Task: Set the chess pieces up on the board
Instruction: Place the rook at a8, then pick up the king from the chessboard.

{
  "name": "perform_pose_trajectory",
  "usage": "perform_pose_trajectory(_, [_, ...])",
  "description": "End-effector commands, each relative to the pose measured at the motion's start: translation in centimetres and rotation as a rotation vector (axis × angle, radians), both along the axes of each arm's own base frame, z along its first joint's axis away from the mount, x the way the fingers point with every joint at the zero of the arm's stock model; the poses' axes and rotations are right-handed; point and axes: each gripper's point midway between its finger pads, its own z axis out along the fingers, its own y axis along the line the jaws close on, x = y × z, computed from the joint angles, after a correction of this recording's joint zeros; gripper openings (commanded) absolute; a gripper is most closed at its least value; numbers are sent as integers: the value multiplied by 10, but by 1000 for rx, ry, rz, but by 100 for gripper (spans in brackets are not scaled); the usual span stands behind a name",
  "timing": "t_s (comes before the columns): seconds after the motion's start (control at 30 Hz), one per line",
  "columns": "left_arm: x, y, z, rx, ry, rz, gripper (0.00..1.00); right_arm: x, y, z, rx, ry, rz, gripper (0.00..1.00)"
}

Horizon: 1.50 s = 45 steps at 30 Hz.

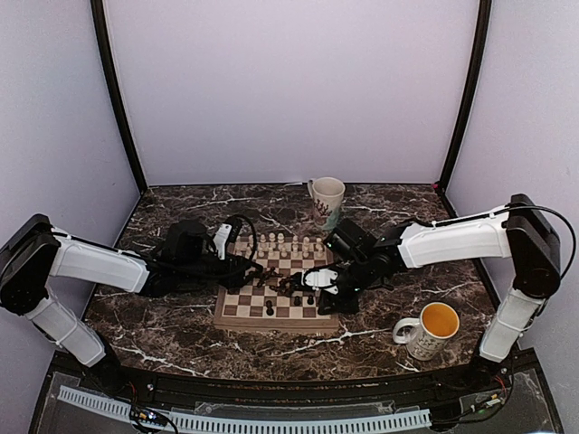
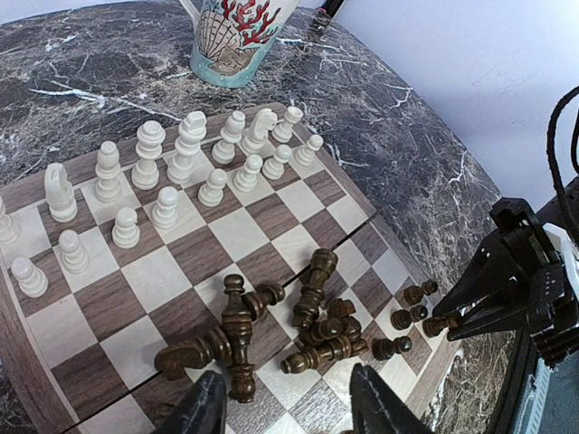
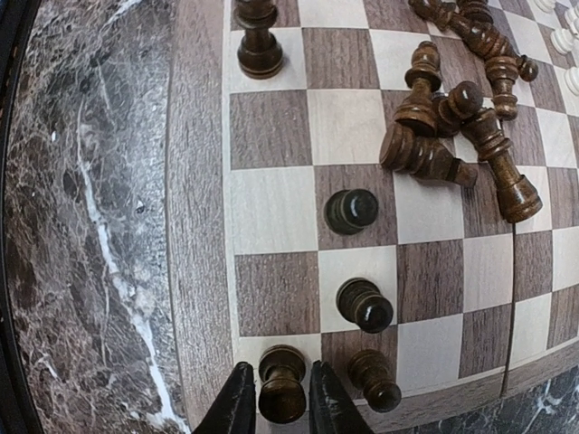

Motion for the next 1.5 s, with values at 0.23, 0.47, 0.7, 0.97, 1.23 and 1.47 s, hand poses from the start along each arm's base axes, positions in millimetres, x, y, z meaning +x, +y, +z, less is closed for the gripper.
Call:
perform_pose_trajectory(0.23, [5,-1,13,-22,-22,3,49,-2,7,33,20,15,0,27])
perform_pose_trajectory(0.47, [2,0,10,-21,-14,0,49,16,25,85,99,6,-1,31])
perform_pose_trajectory(0.7, [-5,5,2,26,26,-9,49,67,33,78,91,-39,-21,29])
perform_pose_trajectory(0.97, [-7,18,4,64,7,22,49,88,42,44,54,-64,89,39])
perform_pose_trajectory(1.23, [-4,17,6,82,7,22,49,101,52,20,23,-77,135,43])
perform_pose_trajectory(1.47, [-3,17,7,93,3,17,49,103,58,0,-1,-43,169,45])
